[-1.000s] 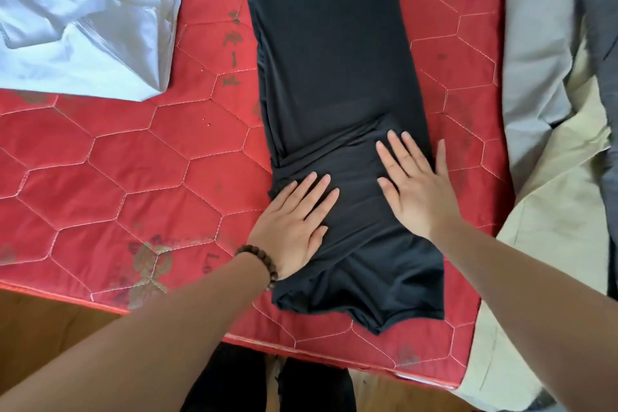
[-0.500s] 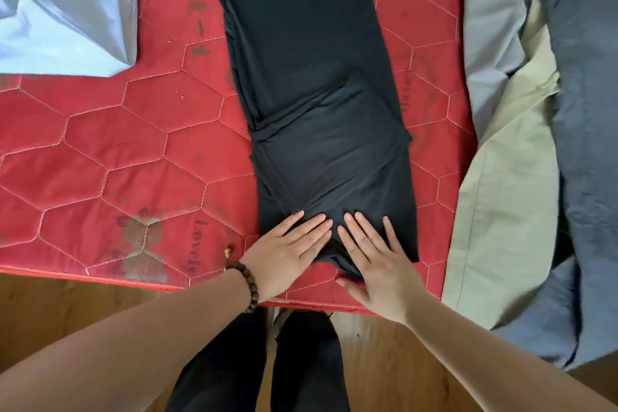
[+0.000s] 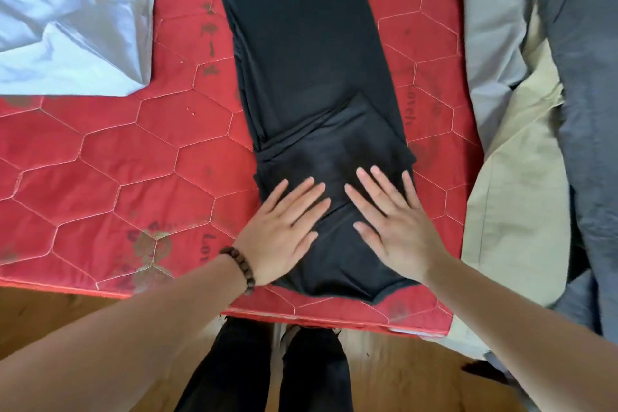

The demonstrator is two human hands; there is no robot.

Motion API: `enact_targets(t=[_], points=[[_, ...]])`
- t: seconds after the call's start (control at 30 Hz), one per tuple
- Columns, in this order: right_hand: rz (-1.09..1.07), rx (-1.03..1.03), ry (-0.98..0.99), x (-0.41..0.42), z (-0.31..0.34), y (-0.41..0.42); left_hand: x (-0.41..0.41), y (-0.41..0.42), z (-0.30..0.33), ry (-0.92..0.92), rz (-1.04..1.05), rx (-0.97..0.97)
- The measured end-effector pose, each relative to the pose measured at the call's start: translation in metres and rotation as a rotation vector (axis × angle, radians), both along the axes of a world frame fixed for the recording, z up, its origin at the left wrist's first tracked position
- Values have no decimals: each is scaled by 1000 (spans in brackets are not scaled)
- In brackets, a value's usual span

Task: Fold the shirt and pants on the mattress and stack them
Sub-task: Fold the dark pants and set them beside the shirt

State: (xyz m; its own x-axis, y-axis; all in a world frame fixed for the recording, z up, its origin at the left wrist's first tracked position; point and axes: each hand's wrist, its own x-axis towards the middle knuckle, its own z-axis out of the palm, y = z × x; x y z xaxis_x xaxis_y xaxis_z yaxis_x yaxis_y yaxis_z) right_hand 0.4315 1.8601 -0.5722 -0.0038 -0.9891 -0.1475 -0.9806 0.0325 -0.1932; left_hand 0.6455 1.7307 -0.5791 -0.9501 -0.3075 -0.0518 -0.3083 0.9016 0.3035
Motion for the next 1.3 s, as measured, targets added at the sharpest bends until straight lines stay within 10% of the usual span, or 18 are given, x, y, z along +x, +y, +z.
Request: enact_targets(t=[0.6, 0.9, 1.17, 1.3], points=[[523, 67, 266, -143, -11, -48, 30, -99, -11, -142, -450, -231], [556, 89, 77, -120, -13, -74, -3, -79, -4, -130, -241, -41], [128, 952, -738, -132, 63, -133, -27, -125, 53, -98, 401, 1299], [-530, 904, -1372, -152, 57, -187, -48, -186, 42, 183, 877, 1739]])
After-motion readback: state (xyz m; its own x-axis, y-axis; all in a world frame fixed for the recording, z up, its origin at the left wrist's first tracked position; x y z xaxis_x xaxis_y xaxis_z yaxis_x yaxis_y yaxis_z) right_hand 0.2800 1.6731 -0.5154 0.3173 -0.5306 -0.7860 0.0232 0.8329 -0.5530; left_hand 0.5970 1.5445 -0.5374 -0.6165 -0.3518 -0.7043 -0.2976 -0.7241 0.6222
